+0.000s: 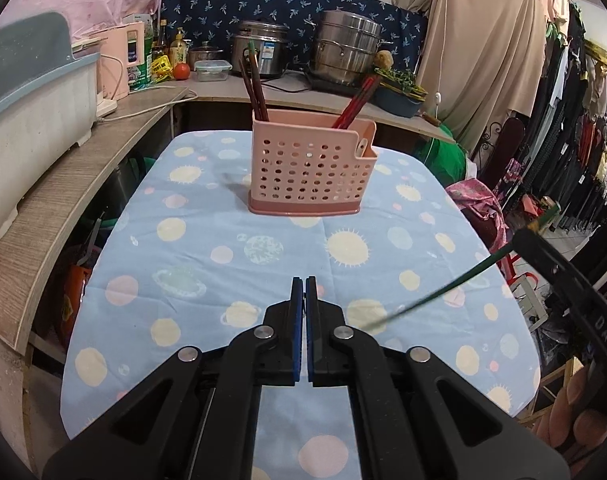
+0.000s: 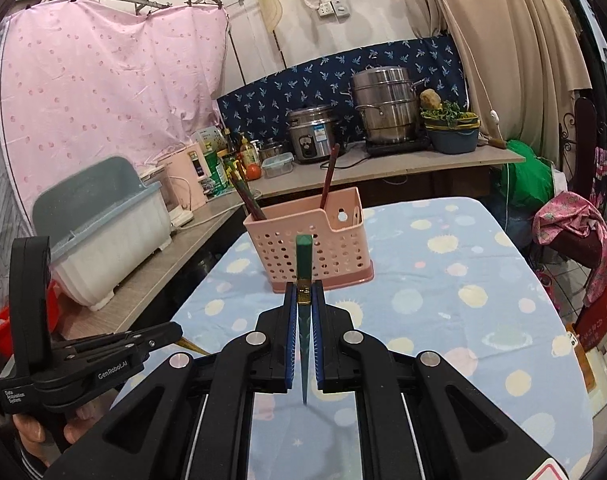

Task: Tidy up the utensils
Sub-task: 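Lift the green chopstick with the right gripper while the left gripper lifts the gold spoon, then lower the green chopstick into the pink holder with the right gripper while the left gripper lowers the spoon in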

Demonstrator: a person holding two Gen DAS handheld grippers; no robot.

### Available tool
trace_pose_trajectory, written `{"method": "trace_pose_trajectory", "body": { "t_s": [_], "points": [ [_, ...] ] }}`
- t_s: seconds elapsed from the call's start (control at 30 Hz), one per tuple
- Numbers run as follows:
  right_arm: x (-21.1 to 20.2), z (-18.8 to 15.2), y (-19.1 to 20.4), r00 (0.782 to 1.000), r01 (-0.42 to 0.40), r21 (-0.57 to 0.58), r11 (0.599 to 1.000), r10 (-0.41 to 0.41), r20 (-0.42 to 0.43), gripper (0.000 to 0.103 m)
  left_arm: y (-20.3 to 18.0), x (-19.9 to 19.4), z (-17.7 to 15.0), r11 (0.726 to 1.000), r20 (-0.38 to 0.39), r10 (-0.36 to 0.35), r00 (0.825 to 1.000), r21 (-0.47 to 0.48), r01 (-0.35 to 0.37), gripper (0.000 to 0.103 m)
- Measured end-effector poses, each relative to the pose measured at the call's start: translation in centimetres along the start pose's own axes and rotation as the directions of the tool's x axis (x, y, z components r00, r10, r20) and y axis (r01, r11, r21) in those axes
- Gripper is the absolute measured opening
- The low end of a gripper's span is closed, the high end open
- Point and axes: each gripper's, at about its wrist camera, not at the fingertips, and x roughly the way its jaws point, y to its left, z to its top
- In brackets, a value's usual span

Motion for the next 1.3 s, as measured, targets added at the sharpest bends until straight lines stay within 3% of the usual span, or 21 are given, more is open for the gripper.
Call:
{"method": "trace_pose_trajectory", "body": {
  "t_s": [0.3,0.5,0.83,1.03,1.3],
  "points": [
    [1.8,6.3,-0.4,0.996,-0.042,0.007,0.999,0.041,0.083,0.007,0.3,-0.8,5.1,1.0,0.04,-0.026,0.999,0.01,0.026,0.001],
    [3.9,11.5,-0.6,0.983,-0.086,0.028,0.996,0.08,0.166,0.007,0.1,-0.7,10.3,0.999,0.098,-0.042,0.994,0.017,0.04,0.001],
    [8.4,18.9,0.2,0.959,-0.062,0.019,0.998,0.054,0.28,0.007,-1.1,0.4,19.0,0.998,0.217,-0.057,0.975,0.036,0.051,0.001],
    [12.9,20.2,0.0,0.966,-0.038,0.038,0.999,0.027,0.258,0.007,-1.6,3.5,20.9,0.999,0.197,-0.026,0.98,0.036,0.019,0.001],
    [18.5,17.3,0.1,0.991,-0.016,0.006,1.0,0.015,0.134,0.007,-0.9,7.5,20.8,0.999,0.152,-0.008,0.988,0.034,0.003,0.001]
  ]
}}
